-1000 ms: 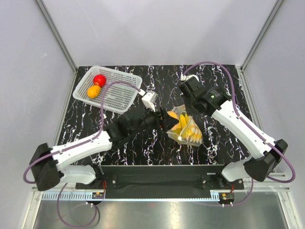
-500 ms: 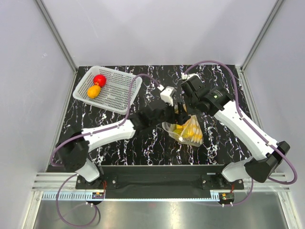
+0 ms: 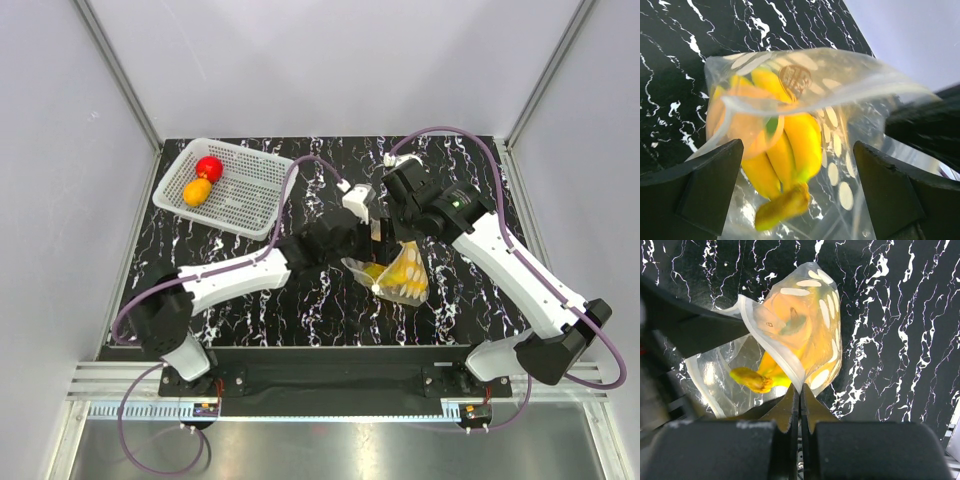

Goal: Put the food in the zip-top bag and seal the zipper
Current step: Place the fake fruit in the zipper food storage bag, then pick up the fake fruit from the bin.

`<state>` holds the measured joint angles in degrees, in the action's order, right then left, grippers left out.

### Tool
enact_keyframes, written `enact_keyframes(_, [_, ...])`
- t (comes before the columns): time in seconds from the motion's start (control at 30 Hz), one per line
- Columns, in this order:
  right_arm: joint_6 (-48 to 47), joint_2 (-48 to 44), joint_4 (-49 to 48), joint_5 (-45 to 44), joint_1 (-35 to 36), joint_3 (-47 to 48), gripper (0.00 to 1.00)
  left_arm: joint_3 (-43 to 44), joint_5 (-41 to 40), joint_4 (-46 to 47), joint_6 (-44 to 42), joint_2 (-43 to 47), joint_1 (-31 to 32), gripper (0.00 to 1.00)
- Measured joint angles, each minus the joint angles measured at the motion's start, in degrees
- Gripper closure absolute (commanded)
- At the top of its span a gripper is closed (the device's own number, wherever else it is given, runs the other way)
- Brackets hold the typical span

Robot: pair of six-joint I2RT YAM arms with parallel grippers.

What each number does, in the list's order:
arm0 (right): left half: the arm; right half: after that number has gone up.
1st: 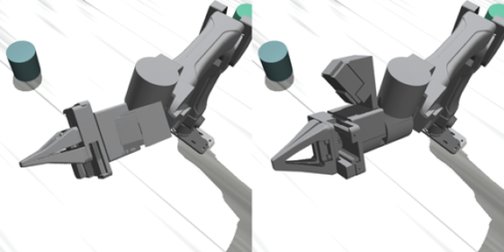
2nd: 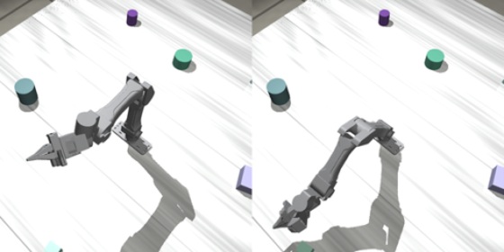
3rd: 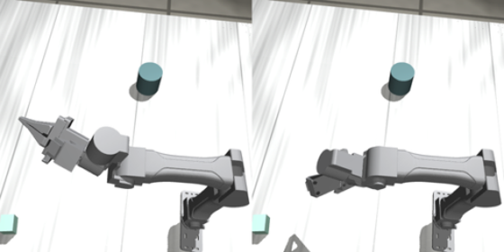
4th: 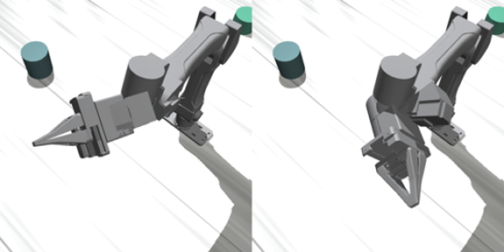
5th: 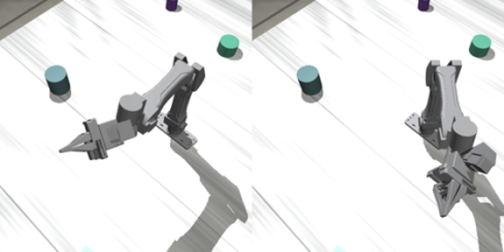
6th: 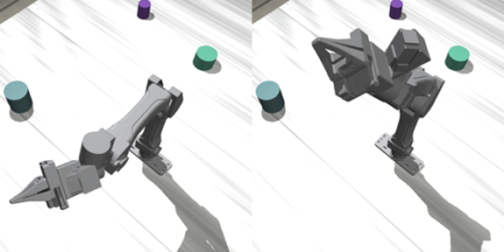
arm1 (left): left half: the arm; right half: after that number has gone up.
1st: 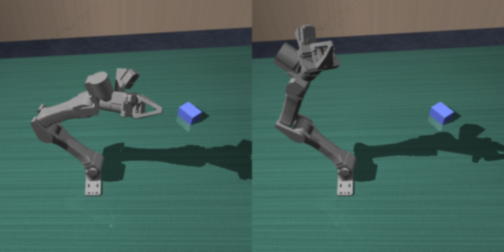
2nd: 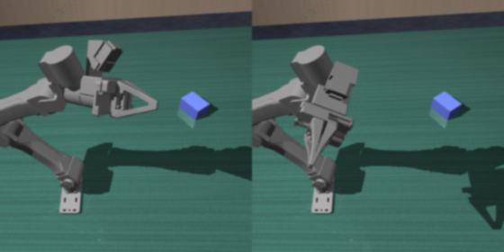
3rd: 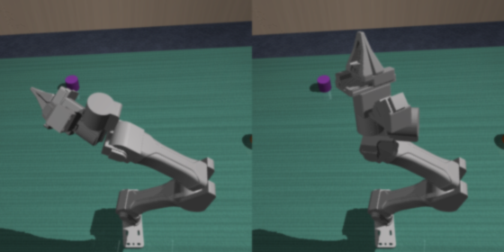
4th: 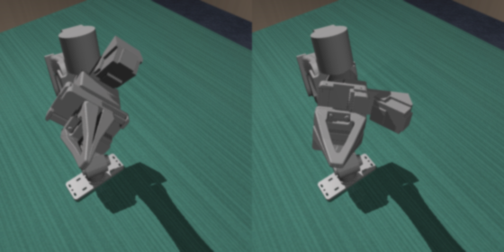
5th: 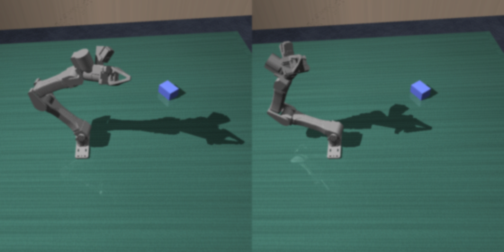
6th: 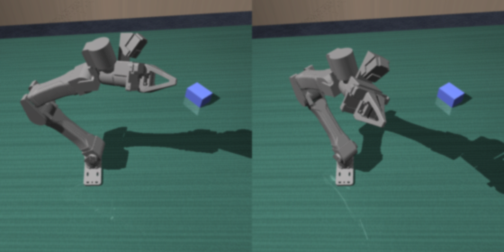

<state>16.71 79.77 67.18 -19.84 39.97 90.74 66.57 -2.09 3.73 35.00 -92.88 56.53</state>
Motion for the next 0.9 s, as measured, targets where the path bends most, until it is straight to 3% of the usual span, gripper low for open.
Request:
enact_keyframes(0.33, [0.0, 0.0, 0.0, 0.0, 0.0, 0.0, 1.00, -3.3, -1.8, -7.6, -1.0, 15.4, -2.8, 0.01])
enact_keyframes(0.53, [0.0, -0.1, 0.0, 0.0, 0.0, 0.0, 1.00, -4.4, -2.8, -13.9, -3.1, 23.5, -21.0, 0.01])
enact_keyframes(0.7, [0.0, -0.2, -0.1, 0.0, 0.0, 0.0, 1.00, 1.4, -6.4, -23.9, -7.6, 19.1, -34.0, 0.01])
enact_keyframes(0.9, [-0.1, -0.2, -0.1, -0.5, 0.0, -0.1, 1.00, 22.1, -11.6, -38.7, -16.9, 3.4, -46.9, 0.01])
